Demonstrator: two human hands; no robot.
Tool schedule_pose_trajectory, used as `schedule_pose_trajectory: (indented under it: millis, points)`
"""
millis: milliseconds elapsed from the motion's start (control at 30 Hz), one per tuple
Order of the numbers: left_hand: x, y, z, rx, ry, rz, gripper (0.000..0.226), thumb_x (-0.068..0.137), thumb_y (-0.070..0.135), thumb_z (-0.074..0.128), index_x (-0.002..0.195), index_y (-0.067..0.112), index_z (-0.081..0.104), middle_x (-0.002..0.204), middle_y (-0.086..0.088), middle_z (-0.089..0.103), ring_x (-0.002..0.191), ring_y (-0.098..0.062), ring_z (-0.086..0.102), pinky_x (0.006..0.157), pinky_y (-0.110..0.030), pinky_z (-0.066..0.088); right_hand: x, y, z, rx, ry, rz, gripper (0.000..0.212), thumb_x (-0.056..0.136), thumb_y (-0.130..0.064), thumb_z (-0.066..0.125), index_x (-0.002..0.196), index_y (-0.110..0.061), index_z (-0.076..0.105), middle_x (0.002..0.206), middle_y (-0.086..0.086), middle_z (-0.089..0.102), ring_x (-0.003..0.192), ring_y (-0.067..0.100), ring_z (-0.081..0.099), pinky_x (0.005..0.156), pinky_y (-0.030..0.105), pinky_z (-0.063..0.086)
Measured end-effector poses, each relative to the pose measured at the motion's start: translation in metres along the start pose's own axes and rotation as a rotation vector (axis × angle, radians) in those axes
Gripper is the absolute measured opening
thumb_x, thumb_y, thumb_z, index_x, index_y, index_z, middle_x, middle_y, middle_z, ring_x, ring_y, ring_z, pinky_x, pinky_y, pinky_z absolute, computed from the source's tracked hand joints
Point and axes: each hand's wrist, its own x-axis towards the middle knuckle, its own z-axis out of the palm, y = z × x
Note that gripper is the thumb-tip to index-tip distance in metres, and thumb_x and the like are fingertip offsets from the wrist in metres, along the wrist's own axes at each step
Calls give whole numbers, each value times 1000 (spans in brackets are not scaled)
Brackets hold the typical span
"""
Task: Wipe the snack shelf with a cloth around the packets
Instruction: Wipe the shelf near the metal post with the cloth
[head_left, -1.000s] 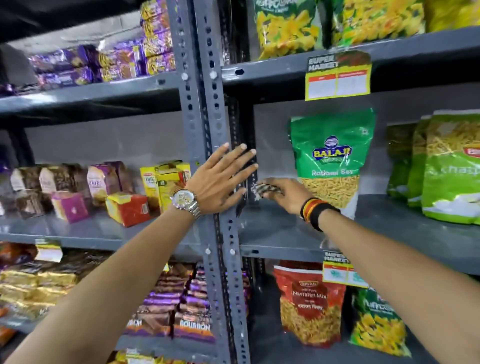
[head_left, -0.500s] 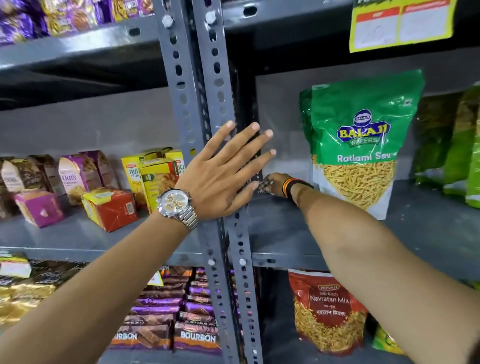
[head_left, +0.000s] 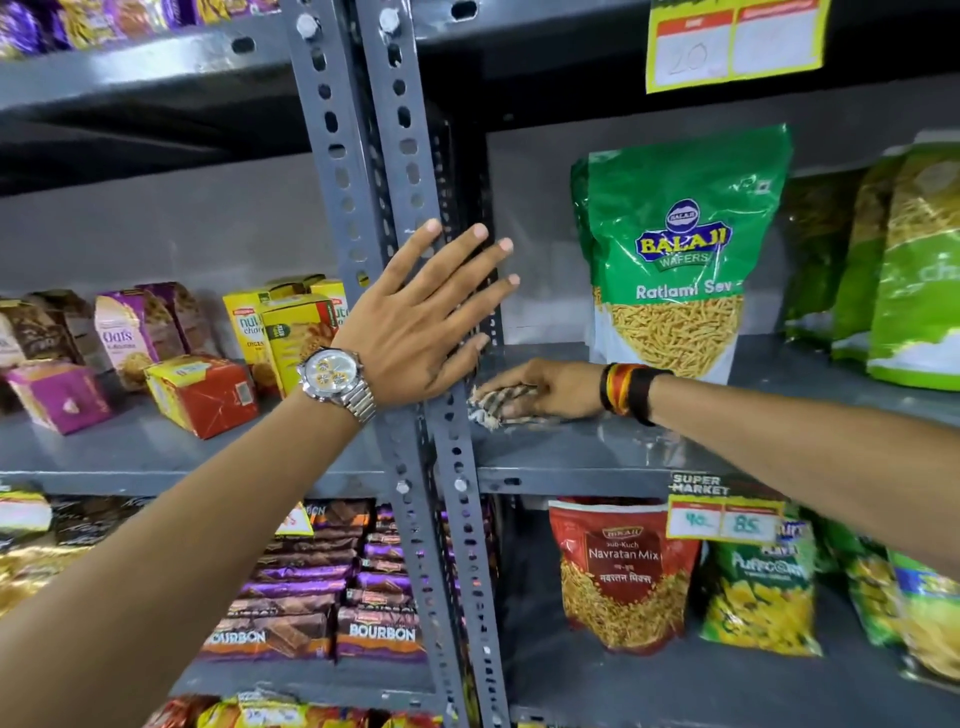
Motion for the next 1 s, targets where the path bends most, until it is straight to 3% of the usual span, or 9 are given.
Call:
schedule_pose_trajectory:
  millis: [133,200,300,433,567,667,800,900,1000]
  points:
    - [-1,-1,1,5,9,-1,61,104,40,33,159,14,27,168,-12,17,156,-32,10,124,-59,9,34,12,-6,-23,169,83,38,92,-28,61,129,-31,58,126,-3,64,113,13,58,107,37,43]
    - [-1,0,2,7,11,-1,61,104,40,33,159,14,27,168,-12,18,156,-32,10,124,-59,8,51,12,5,-29,188,119,37,91,-25,62,128,-31,60,123,-2,66,111,14,60,107,40,44]
    - [0,0,2,8,13,-2,60,104,39,34,159,14,28,168,-11,18,156,-31,11,124,-59,9,44,-2,20,11,112,9,36,93,-16,60,128,-21,59,119,0,68,107,11,62,103,31,46]
    - [0,1,0,1,-1,-12,60,103,39,34,158,15,29,168,-10,19,156,-31,11,124,-59,10,3,-12,20,44,8,-33,37,96,-18,57,133,-21,54,111,-19,63,90,-22,55,84,-4,37]
    - [1,2,-1,8,-13,-13,61,103,39,33,159,16,27,168,-10,17,156,-30,10,124,-59,9,-21,-17,5,35,-80,-72,42,93,-21,62,135,-23,54,124,-10,64,102,-7,59,97,7,41]
    - [1,2,-2,15,-27,-14,61,103,39,34,159,17,26,168,-11,17,156,-31,10,124,-59,9,-15,-23,7,67,-33,-99,40,94,-18,61,133,-22,56,127,-4,64,100,-9,59,93,8,40]
    - [1,2,-4,21,-38,-14,61,103,39,36,159,17,27,168,-11,18,156,-32,11,123,-61,11,-28,-22,26,85,-2,-100,41,95,-21,60,135,-25,54,131,-6,62,115,8,59,106,24,40]
    - [2,2,-5,24,-52,-10,61,103,40,36,159,18,27,168,-12,18,156,-32,12,122,-61,12,-58,-19,19,137,-79,-118,40,94,-15,60,134,-17,56,119,-6,67,103,-3,62,93,12,43]
    - [2,4,-5,28,-58,-17,60,103,39,35,159,18,27,168,-12,18,155,-32,12,122,-61,12,-69,-16,1,129,-56,-99,40,92,-20,63,132,-22,58,117,-10,66,95,-11,59,90,9,43]
